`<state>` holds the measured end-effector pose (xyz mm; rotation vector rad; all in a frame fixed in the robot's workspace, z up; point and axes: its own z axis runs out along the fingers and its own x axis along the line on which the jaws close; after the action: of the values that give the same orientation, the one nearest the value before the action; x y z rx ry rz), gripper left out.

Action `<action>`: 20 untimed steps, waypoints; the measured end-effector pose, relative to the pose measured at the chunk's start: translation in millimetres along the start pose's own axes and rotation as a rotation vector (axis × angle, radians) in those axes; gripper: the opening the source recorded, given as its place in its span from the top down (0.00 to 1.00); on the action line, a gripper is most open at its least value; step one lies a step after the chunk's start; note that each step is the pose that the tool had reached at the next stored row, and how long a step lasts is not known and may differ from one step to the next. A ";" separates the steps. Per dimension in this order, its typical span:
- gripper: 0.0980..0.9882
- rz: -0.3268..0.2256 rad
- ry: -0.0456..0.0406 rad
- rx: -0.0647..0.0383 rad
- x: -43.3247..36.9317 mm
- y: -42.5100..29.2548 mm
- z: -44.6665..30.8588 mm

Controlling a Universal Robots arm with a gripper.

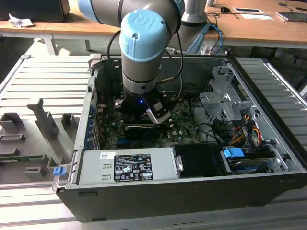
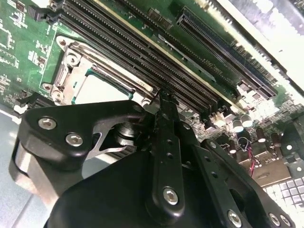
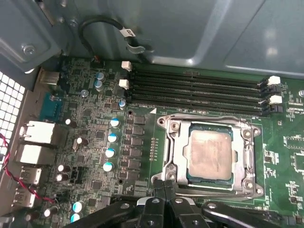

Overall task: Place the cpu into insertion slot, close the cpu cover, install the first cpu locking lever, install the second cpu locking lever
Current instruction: 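Install the second cpu locking lever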

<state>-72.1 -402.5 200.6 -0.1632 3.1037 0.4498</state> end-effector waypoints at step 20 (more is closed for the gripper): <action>0.99 0.000 -0.0034 -0.034 1.8 4.6 -14.6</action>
<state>-74.1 -402.5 215.9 -0.1617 3.0943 0.5017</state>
